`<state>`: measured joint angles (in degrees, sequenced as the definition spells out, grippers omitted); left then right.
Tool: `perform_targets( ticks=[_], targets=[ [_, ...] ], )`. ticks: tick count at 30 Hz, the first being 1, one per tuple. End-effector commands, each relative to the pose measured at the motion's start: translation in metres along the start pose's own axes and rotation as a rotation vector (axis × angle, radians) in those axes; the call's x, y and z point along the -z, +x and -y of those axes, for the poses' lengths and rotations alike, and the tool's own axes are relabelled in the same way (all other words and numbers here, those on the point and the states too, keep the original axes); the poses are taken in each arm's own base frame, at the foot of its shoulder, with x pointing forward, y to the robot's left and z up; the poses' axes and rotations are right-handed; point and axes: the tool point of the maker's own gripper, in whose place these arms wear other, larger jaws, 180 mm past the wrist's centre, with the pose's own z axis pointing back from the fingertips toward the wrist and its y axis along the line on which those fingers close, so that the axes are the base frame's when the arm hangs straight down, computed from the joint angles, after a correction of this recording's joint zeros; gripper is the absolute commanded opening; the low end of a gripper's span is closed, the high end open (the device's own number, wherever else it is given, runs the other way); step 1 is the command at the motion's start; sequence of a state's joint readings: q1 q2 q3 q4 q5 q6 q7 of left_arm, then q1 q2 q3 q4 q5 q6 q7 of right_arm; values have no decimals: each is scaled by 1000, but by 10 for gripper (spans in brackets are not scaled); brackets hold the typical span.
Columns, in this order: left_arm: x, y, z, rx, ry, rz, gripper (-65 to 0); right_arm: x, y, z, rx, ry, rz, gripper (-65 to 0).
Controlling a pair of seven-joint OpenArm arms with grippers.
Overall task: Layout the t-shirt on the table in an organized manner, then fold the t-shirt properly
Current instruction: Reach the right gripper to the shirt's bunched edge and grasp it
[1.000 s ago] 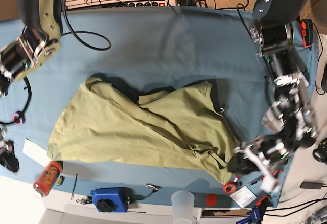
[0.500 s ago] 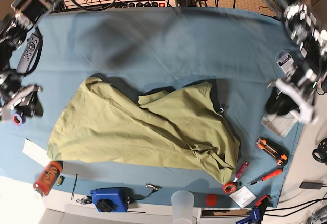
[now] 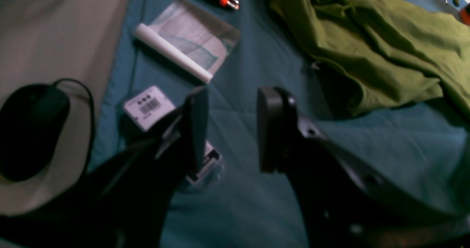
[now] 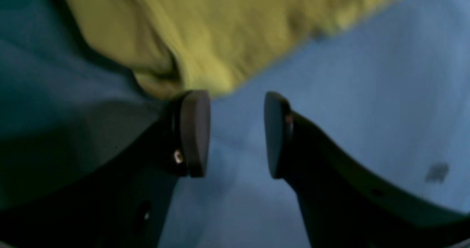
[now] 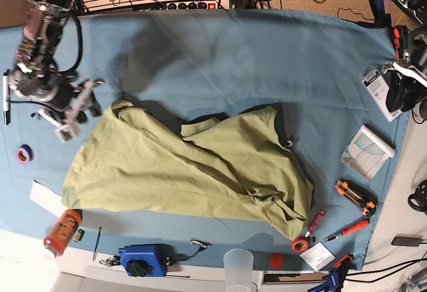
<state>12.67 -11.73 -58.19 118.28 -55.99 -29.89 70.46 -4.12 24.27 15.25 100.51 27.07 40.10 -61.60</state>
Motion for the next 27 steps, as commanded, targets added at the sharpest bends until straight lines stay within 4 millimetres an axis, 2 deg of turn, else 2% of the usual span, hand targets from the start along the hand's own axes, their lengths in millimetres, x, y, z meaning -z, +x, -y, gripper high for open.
perform_targets(
  ticks=[1,8,16,19,20,23,25,27],
  targets=[
    [-3,14,3,25,-13,48,-440,-2,17,4,-54,-23,45,-406],
    [-3,15,3,25,-13,50,-440,31,11,-12,-199,-115,-72,-406],
    [-3,15,3,25,-13,50,-440,64,-24,0,-146,-114,-216,-417],
    [-3,15,3,25,-13,51,-440,67,-27,3,-137,-115,-230,-597],
    [-3,15,3,25,-13,52,-440,66,-24,3,-140,-118,-225,-650],
    [-3,17,3,25,-13,65,-440,56,-2,4,-173,-142,-192,-650],
    [-3,17,3,25,-13,66,-440,43,27,3,-213,-170,-123,-650],
    [-3,17,3,24,-13,65,-440,26,63,-3,-263,-195,-9,-650]
  ],
)
